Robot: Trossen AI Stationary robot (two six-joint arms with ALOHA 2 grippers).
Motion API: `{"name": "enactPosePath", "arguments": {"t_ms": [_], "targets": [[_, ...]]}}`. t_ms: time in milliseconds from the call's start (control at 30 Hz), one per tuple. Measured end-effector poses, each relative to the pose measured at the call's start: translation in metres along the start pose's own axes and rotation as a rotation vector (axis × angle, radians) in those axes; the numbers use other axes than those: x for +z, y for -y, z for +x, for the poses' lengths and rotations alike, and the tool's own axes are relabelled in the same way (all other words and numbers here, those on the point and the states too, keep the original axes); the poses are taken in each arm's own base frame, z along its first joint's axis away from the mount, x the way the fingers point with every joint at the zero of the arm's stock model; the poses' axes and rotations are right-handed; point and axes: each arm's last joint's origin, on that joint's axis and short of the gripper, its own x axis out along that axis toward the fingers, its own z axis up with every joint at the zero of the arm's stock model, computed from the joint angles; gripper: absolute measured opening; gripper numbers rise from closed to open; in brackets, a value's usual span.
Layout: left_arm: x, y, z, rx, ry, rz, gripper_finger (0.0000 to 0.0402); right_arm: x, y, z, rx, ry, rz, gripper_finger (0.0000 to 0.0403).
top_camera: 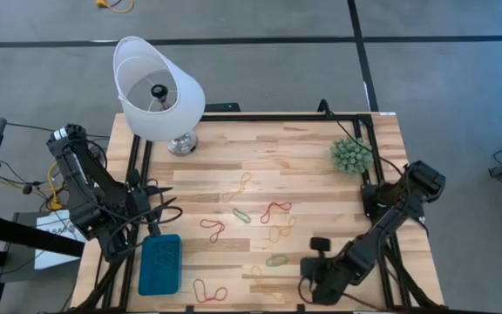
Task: Pick and place items into bin
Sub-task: Put the blue rubber band into the blue bin
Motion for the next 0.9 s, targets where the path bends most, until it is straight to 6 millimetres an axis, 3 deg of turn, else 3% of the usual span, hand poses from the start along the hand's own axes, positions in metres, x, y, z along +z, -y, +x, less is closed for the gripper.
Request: {"name": "enactPosePath", "arguments": {"t_ms": [100, 233, 433, 600, 767, 900], "targets": [[0.0, 0.0, 0.0, 0.001, 0.002, 0.0, 0.0125, 0.039, 0.003, -0.006, -0.021, 0.245, -0.087, 0.0002], [0.001, 0.0, 0.0, 0.015, 0.038, -0.001, 0.0125, 0.096, 0.027, -0.001, -0.066, 0.558, -0.127, 0.0001], [0.002, -0.001, 0.0, 0.033, 0.081, 0.011, 0.0125, 0.16, 0.075, 0.036, 0.13, 0.903, -0.156, 0.0001], [0.002, -0.001, 0.0, 0.035, 0.085, 0.02, 0.0125, 0.202, 0.102, 0.087, 0.195, 0.972, -0.165, 0.0], [0.003, -0.001, 0.0, 0.038, 0.089, 0.034, 0.0125, 0.249, 0.095, 0.124, 0.29, 0.979, -0.214, 0.0], [0.002, -0.002, 0.0, 0.04, 0.088, 0.039, 0.0125, 0.277, 0.09, 0.147, 0.267, 0.946, -0.245, 0.0]]}}
